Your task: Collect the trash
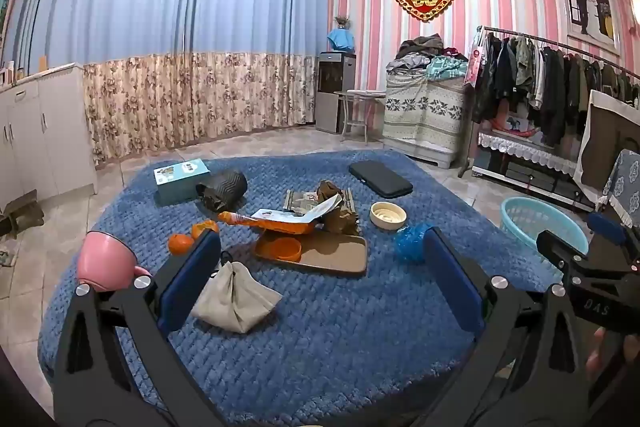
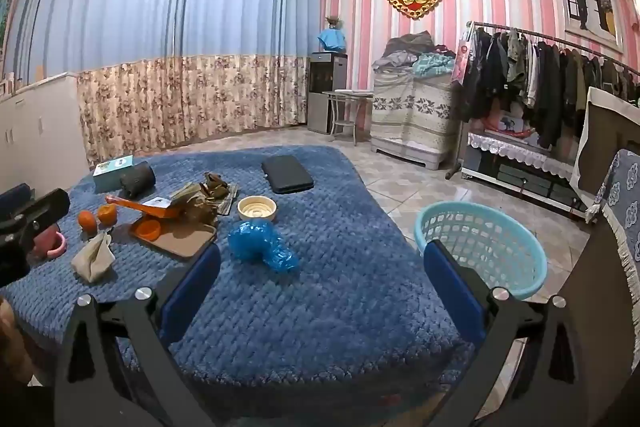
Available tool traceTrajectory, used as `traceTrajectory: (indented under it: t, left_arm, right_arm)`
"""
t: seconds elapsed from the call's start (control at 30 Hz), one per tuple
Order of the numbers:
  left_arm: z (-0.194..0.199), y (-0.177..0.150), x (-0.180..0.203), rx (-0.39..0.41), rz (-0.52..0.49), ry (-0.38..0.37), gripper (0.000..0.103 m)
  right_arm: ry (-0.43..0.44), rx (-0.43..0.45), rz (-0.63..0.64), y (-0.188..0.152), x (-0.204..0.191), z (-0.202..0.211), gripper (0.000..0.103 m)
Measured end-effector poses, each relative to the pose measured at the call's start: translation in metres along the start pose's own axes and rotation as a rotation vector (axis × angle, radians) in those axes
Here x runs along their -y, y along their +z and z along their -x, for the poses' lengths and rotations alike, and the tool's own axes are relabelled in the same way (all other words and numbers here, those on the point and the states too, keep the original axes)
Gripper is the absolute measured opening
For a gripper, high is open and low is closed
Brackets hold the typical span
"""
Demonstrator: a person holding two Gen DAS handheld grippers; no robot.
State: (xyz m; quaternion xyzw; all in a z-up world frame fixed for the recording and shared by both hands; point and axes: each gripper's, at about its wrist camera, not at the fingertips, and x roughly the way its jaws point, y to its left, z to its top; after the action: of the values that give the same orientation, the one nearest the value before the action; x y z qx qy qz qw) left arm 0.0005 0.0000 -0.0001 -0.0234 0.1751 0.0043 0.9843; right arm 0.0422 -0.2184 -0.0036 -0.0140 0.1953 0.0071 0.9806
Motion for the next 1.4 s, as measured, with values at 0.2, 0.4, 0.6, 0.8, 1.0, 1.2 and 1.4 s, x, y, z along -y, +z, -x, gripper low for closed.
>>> traceTrajectory:
  t: [0.2, 0.4, 0.6, 0.8, 1.0, 1.2, 1.4]
  left_arm:
    - [0.0002, -0.0001, 0.0001, 0.005, -0.003, 0.0, 0.098]
    - [0.0003, -0.0001, 0.0, 0.008, -0.006, 0.001, 0.098]
    - [0.0002, 0.0003, 0.0, 0.007, -0.006, 0.0, 0.098]
    - [-0.0001, 0.0001, -0.0003, 0.008, -0.009, 0.003, 0.098]
    - [0.0006, -0.0001, 0.0007, 0.011, -0.012, 0.002, 0.098]
    - [0.0005, -0.0001, 0.0007, 0.01, -0.012, 0.002, 0.098]
    - [0.0006, -0.0001, 0.0009, 0.01, -0.012, 0.002, 0.098]
  right_arm:
    - [0.0, 0.004, -0.003, 0.0005, 0.001, 0.0004, 0.099]
    - [-0.003, 0.006, -0.006, 0.0019, 0.0036, -0.0002, 0.099]
    - [-0.001, 0.007, -0.008, 0.0023, 0.0036, 0.0007, 0.099]
    - [-0.002, 0.007, -0.005, 0.0054, 0.0096, 0.0027, 0.099]
    - [-0.005, 0.008, -0.004, 0.0045, 0.0076, 0.0025, 0.099]
    - [-0.006, 0.009, -0.003, 0.005, 0.0082, 0.003, 0.099]
    - [-0.006, 0.007, -0.005, 0.0057, 0.0093, 0.0034, 0.099]
